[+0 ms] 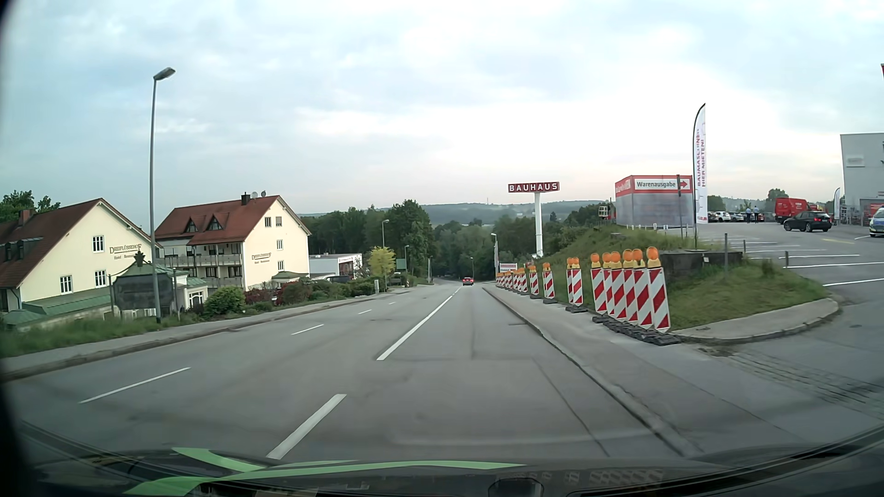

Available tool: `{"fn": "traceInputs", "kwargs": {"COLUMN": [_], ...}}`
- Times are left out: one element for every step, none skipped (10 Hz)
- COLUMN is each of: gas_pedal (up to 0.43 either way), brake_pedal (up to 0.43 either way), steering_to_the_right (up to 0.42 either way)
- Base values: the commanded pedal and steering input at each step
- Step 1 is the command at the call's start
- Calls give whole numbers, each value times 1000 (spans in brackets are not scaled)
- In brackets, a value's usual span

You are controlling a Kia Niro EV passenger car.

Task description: Follow the waypoints while adhering to traffic rules and regulations

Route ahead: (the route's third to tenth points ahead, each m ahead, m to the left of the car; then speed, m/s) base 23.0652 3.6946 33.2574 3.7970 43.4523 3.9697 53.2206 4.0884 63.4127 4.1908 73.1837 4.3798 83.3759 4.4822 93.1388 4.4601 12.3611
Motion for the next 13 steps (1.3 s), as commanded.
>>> {"fn": "traceInputs", "kwargs": {"gas_pedal": [0,0,0,0,0,0,0,0,0,0,0,0,0], "brake_pedal": [73,73,73,73,73,79,73,73,73,79,79,79,79], "steering_to_the_right": [-1,-1,-1,-1,-1,-3,-5,-5,-3,-2,-3,-2,-2]}}
